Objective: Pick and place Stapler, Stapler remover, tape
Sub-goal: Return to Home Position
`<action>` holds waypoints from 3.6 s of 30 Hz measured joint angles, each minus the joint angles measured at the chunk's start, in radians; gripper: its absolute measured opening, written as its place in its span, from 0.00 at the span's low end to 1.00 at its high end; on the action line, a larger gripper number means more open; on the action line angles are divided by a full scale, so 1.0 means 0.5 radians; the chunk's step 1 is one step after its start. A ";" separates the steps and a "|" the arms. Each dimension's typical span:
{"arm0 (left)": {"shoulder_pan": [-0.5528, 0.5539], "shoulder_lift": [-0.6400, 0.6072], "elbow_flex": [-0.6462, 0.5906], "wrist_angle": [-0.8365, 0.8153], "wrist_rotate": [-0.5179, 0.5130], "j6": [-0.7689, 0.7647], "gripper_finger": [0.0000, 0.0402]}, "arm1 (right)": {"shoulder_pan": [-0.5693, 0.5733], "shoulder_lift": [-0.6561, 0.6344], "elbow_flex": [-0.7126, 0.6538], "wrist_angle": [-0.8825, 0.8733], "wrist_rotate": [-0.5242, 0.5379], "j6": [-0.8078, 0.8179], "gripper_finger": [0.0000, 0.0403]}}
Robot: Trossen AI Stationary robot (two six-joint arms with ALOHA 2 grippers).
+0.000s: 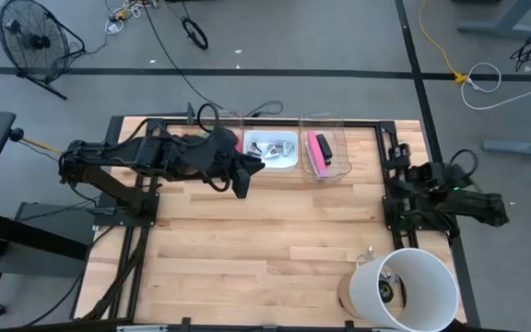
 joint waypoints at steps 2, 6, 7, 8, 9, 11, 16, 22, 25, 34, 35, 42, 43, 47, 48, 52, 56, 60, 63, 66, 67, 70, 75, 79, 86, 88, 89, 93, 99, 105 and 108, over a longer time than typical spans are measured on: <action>0.011 -0.002 0.000 0.007 -0.001 0.001 0.22 | 0.000 0.001 -0.142 0.232 0.030 -0.001 0.48; 0.018 -0.002 0.000 0.006 -0.003 0.000 0.22 | 0.001 0.000 -0.245 0.173 0.036 -0.007 0.48; 0.025 -0.002 0.000 0.008 -0.006 0.000 0.22 | 0.001 0.000 -0.252 0.093 0.029 -0.007 0.48; 0.026 -0.002 -0.010 0.023 -0.007 0.000 0.22 | 0.001 0.000 -0.253 0.017 0.025 -0.008 0.48; 0.026 -0.005 -0.049 0.083 -0.005 0.001 0.22 | 0.001 0.000 -0.253 -0.057 0.033 -0.008 0.48; 0.034 -0.044 -0.205 0.289 -0.004 0.000 0.22 | 0.001 0.000 -0.253 -0.175 0.047 -0.007 0.48; 0.086 -0.246 -0.849 1.201 -0.002 0.000 0.22 | 0.001 0.000 -0.253 -0.400 0.050 -0.004 0.48; 0.164 -0.508 -1.465 1.459 -0.002 0.000 0.22 | 0.002 0.000 -0.252 -0.486 0.050 0.000 0.48; 0.194 -0.693 -1.755 1.474 -0.002 0.000 0.22 | 0.001 0.000 -0.252 -0.481 0.051 0.000 0.48; 0.204 -1.219 -2.522 1.464 -0.002 0.000 0.22 | 0.004 0.000 -0.251 -0.480 0.052 0.000 0.48; 0.204 -1.286 -2.597 1.467 -0.002 0.000 0.22 | 0.008 0.000 -0.251 -0.477 0.051 0.000 0.48; 0.204 -1.831 -3.091 1.474 -0.002 0.000 0.22 | 0.037 0.000 -0.251 -0.478 0.052 0.000 0.48; 0.204 -1.904 -3.152 1.472 -0.003 0.000 0.22 | 0.039 0.000 -0.250 -0.478 0.052 0.000 0.48; 0.204 -2.182 -3.364 1.466 -0.002 -0.001 0.22 | 0.040 0.000 -0.250 -0.478 0.051 0.000 0.48; 0.206 -2.253 -3.366 1.427 0.008 0.000 0.22 | 0.040 0.000 -0.250 -0.478 0.052 0.000 0.48; 0.269 -2.572 -3.369 1.459 0.084 0.012 0.22 | 0.040 0.000 -0.250 -0.480 0.052 -0.001 0.48; 0.383 -2.862 -3.365 1.550 0.122 0.019 0.22 | 0.042 0.000 -0.250 -0.468 0.052 0.000 0.48; 0.480 -2.865 -3.368 1.896 0.075 0.019 0.22 | 0.057 0.000 -0.250 -0.480 0.054 -0.001 0.48; 0.524 -2.864 -3.372 1.983 0.045 0.015 0.22 | 0.109 -0.001 -0.250 -0.472 0.089 -0.001 0.48; 0.545 -2.864 -3.372 1.949 0.027 0.017 0.22 | 0.169 0.000 -0.249 -0.480 0.089 -0.001 0.48; 0.544 -2.862 -3.372 1.985 0.026 0.017 0.22 | 0.195 0.000 -0.249 -0.480 0.092 -0.001 0.48; 0.545 -2.865 -3.372 1.943 0.015 0.018 0.22 | 0.250 0.000 -0.249 -0.460 0.081 -0.001 0.48; 0.545 -2.865 -3.372 1.959 0.021 0.017 0.22 | 0.263 0.023 -0.249 -0.505 0.105 -0.001 0.48; 0.574 -2.864 -3.373 1.962 0.040 0.017 0.22 | 0.263 0.021 -0.249 -0.503 0.105 -0.001 0.48; 0.674 -2.864 -3.373 1.962 0.029 0.017 0.22 | 0.263 0.022 -0.249 -0.577 0.105 -0.174 0.48; 0.671 -2.864 -3.373 1.962 0.029 0.018 0.22 | 0.263 0.023 -0.249 -0.660 0.106 -0.314 0.48; 0.666 -2.864 -3.373 1.962 0.029 0.018 0.22 | 0.263 0.023 -0.249 -0.688 0.105 -0.341 0.48; 0.637 -2.864 -3.373 1.962 0.029 0.018 0.22 | 0.263 0.023 -0.249 -0.787 0.121 -0.291 0.48; 0.610 -2.864 -3.374 1.962 0.026 0.018 0.22 | 0.262 0.023 -0.249 -0.961 0.177 -0.059 0.48; 0.532 -2.864 -3.374 1.962 0.029 0.018 0.22 | 0.262 0.023 -0.249 -0.973 0.179 0.001 0.48; 0.540 -2.864 -3.374 1.962 0.030 0.017 0.22 | 0.262 0.023 -0.249 -0.973 0.179 0.002 0.48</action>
